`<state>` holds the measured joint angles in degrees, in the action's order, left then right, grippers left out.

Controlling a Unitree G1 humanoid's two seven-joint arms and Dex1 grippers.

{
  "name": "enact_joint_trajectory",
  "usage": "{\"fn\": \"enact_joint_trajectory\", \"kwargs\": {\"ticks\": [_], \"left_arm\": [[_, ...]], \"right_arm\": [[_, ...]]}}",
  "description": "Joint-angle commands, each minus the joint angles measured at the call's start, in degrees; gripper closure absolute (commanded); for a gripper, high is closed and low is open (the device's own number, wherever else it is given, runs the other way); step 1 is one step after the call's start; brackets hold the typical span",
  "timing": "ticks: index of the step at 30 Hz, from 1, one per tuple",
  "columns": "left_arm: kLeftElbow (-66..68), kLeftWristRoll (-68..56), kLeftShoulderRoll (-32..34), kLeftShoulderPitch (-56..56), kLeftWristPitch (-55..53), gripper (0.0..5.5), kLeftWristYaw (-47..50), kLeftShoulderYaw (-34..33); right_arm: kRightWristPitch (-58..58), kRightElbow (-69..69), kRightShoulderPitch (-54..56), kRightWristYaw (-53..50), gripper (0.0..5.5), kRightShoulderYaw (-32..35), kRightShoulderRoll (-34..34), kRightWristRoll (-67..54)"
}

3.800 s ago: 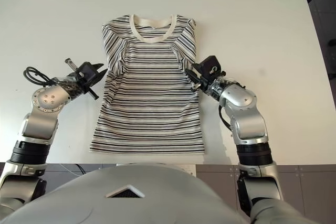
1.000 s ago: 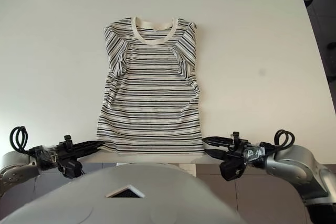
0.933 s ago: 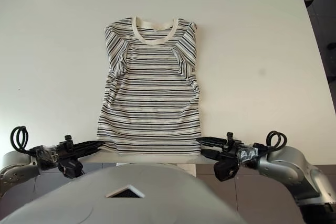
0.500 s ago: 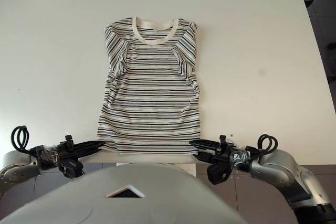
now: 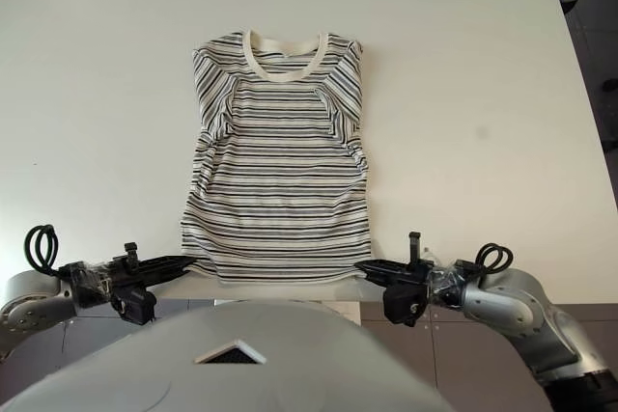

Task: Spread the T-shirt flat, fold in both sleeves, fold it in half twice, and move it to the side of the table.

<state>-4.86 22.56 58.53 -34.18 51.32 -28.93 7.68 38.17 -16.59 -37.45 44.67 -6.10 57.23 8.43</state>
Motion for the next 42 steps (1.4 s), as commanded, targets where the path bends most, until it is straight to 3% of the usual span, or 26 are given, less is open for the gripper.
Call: {"fn": "enact_joint_trajectory", "kwargs": {"ticks": [1, 5, 10, 13, 16, 19, 22, 25, 34, 42], "left_arm": [[-4.98, -8.60, 5.71, -4.18, -5.81, 5.40, -6.16, -1.77], [-12.68, -18.73, 11.31, -14.27, -10.09, 5.40, -12.01, -7.50], [-22.44, -29.49, 11.14, -26.12, -18.17, 5.40, -18.15, -15.67], [-28.92, -37.49, 10.22, -27.99, -25.33, 5.40, -21.27, -20.81], [-31.71, -44.58, 10.02, -17.86, -33.46, 5.40, -20.70, -21.33], [-28.58, -47.03, 8.23, -1.11, -41.37, 5.40, -20.00, -16.36], [-19.11, -44.31, 1.74, 20.21, -49.03, 5.40, -18.44, -8.85], [-5.40, -38.33, -5.97, 38.43, -53.44, 5.40, -16.94, -2.84], [31.87, -18.10, -20.71, 66.62, -41.00, 5.40, -15.82, 9.09], [57.20, -7.00, -28.10, 74.31, -30.47, 5.40, -5.72, 12.50]], "right_arm": [[-7.66, -6.34, -2.37, 5.58, 5.38, 3.64, 5.55, -14.49], [-10.50, -10.09, -10.48, 12.46, 5.38, 10.37, 10.08, -21.26], [-14.83, -11.49, -19.49, 19.80, 5.38, 18.50, 10.02, -25.38], [-20.03, -14.32, -18.83, 21.66, 5.38, 23.66, 9.00, -32.13], [-28.79, -15.93, -9.09, 19.24, 5.38, 25.02, 9.36, -40.83], [-38.87, -12.90, 8.16, 15.25, 5.38, 20.64, 9.04, -46.82], [-49.12, -5.59, 28.13, 13.39, 5.38, 13.69, 4.49, -51.47], [-53.53, 7.79, 44.29, 13.87, 5.38, 7.11, -2.31, -47.17], [-38.95, 49.31, 72.95, 12.11, 5.38, -1.76, -19.48, -25.04], [-25.54, 80.98, 84.36, 5.49, 5.38, -5.06, -30.71, -10.36]]}}
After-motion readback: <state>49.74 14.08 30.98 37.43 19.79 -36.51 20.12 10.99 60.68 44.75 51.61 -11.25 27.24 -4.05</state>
